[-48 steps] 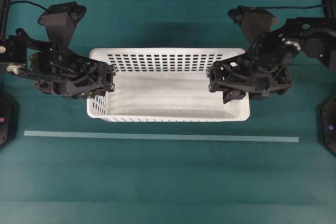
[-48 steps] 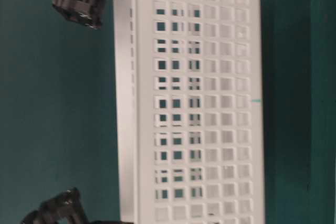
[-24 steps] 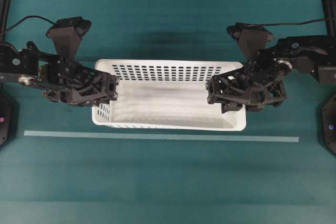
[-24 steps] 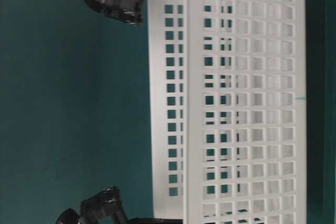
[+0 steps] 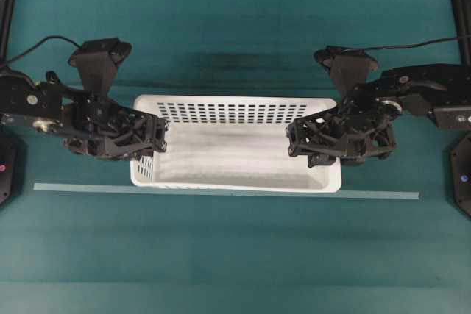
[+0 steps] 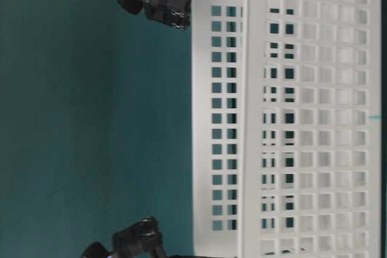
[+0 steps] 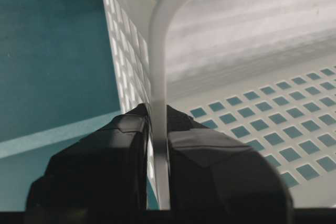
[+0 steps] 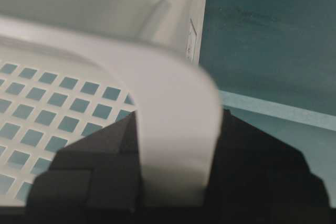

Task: Lift the white basket with both hands.
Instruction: 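Lower the held basket back down onto the table with both grippers, then open both grippers and raise them off the basket rims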

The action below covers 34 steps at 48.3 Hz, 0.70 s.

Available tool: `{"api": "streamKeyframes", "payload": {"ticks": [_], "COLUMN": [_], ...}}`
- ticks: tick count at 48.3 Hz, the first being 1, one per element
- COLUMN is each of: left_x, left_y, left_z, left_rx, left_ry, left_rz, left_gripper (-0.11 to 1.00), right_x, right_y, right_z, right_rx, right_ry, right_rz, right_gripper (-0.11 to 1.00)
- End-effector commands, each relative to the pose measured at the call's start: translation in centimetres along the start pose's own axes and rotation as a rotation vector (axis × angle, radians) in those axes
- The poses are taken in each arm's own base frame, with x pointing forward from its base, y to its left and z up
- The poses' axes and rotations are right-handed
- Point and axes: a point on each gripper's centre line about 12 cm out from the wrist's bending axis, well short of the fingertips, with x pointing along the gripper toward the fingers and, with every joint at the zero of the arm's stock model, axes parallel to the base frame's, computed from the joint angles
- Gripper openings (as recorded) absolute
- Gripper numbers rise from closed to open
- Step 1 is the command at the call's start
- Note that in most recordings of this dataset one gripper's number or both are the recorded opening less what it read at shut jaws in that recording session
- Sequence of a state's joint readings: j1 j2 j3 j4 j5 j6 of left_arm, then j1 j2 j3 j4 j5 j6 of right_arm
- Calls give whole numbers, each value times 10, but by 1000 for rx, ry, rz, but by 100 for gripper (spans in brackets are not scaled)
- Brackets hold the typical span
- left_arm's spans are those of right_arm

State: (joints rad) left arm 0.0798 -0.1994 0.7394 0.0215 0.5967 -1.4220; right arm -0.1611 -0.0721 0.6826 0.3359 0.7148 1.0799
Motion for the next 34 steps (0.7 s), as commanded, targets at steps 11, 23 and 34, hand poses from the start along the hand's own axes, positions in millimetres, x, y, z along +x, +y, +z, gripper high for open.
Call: {"api": "streamKeyframes", "payload": {"ticks": [11,23,34], "left_x": [8,9,10], "left_y": [3,5,6], "left_z": [1,1,1], "left_rx": [8,8,10], "left_ry": [-6,-5,-5], "left_rz": [10,15,13], "left_gripper": [4,4,5], "right_x": [13,18,19], "right_y": [-2,-4,-4], "right_z": [-2,-1,-1], "right_rx": [-13,-2,-22], "right_ry": [14,21,15], "right_rz": [-38,-49,-45], "right_gripper": [15,16,15]}}
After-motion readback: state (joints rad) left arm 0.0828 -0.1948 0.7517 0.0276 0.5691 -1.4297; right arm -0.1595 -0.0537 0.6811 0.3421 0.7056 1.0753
